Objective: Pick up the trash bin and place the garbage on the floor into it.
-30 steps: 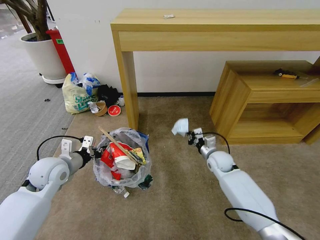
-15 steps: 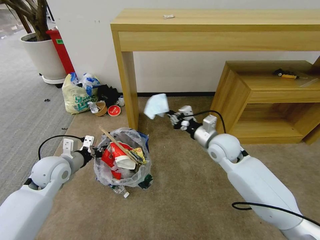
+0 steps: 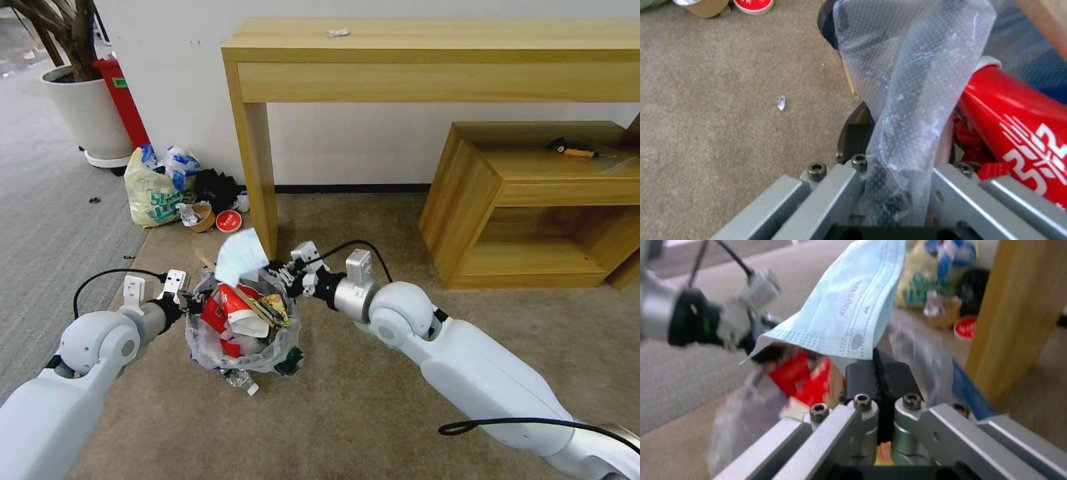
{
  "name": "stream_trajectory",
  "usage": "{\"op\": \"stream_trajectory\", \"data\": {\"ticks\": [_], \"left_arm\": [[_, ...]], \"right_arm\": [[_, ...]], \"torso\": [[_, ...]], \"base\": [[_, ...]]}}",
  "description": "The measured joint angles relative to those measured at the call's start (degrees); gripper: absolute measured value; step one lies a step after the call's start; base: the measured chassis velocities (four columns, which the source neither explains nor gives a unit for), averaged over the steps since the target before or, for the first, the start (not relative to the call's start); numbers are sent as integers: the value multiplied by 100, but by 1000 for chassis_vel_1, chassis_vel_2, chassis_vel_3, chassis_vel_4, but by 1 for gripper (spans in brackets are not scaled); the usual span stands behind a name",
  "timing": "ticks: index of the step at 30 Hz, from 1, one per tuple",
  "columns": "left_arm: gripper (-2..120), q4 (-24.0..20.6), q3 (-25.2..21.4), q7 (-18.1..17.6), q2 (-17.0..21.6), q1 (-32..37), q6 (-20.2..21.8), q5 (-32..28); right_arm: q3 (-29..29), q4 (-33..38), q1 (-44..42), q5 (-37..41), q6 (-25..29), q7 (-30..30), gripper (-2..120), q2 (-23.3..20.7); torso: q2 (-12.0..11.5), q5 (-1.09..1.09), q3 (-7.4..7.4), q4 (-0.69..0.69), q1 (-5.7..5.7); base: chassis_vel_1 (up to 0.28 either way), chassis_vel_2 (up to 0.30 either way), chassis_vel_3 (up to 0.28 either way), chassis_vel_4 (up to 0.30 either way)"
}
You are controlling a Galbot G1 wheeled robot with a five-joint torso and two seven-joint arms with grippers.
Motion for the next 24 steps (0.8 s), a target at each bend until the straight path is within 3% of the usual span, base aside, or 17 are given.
{"op": "stream_trajectory", "data": {"ticks": [12, 24], "left_arm": [[0, 4, 16, 2, -81, -35, 0, 3], [0, -10, -7, 22, -75, -34, 0, -8]], "right_arm": [[-443, -181, 85, 296, -214, 364, 0, 184], [-468, -281, 55, 851, -502, 714, 0, 303]], "torso": [[0, 0, 0, 2, 0], [0, 0, 0, 1, 1]], "base": [[0, 0, 0, 0], [0, 0, 0, 0]]}}
